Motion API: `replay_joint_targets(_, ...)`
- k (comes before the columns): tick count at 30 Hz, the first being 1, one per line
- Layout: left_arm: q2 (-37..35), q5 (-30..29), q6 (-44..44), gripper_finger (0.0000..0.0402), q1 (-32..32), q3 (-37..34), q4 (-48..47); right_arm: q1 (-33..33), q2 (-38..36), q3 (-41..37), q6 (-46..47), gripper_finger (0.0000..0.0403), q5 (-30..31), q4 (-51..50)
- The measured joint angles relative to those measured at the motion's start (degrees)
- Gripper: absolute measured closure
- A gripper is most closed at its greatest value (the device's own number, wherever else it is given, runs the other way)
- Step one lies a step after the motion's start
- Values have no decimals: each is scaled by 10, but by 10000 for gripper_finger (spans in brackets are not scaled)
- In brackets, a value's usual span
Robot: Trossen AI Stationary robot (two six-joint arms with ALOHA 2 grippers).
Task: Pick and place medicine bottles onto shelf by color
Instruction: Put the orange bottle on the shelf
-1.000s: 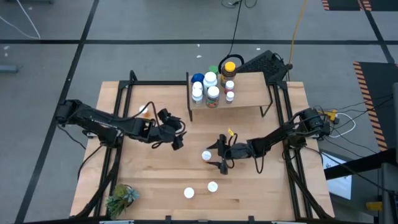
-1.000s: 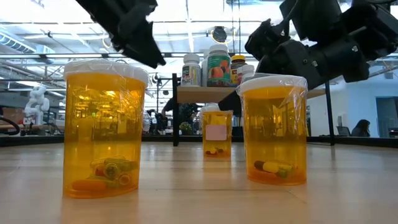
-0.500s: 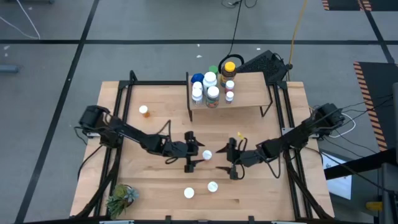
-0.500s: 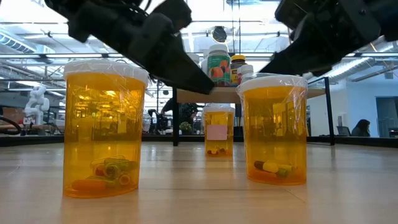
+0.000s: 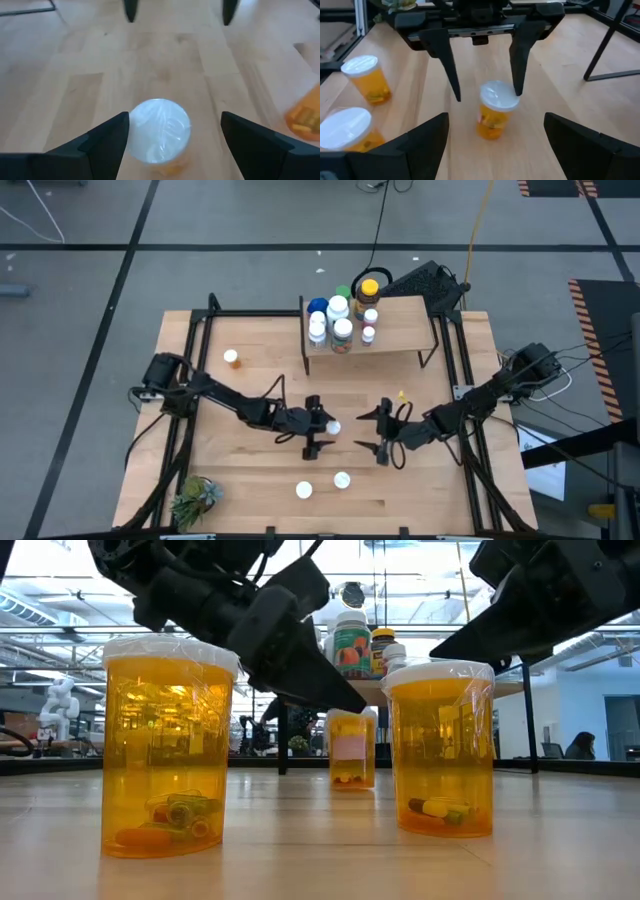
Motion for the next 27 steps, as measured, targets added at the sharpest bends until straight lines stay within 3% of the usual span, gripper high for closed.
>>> replay_joint_targets(13, 0, -15, -7, 83, 1, 0, 2, -3, 1, -4, 19, 83, -3, 21)
replay_joint_targets(18, 0, -15, 0, 82, -3, 0, 3, -19, 25, -4, 29, 83, -46, 68)
replay_joint_targets(27, 18, -13, -7, 82, 1, 0, 0, -27, 49, -4, 19, 83, -48, 106)
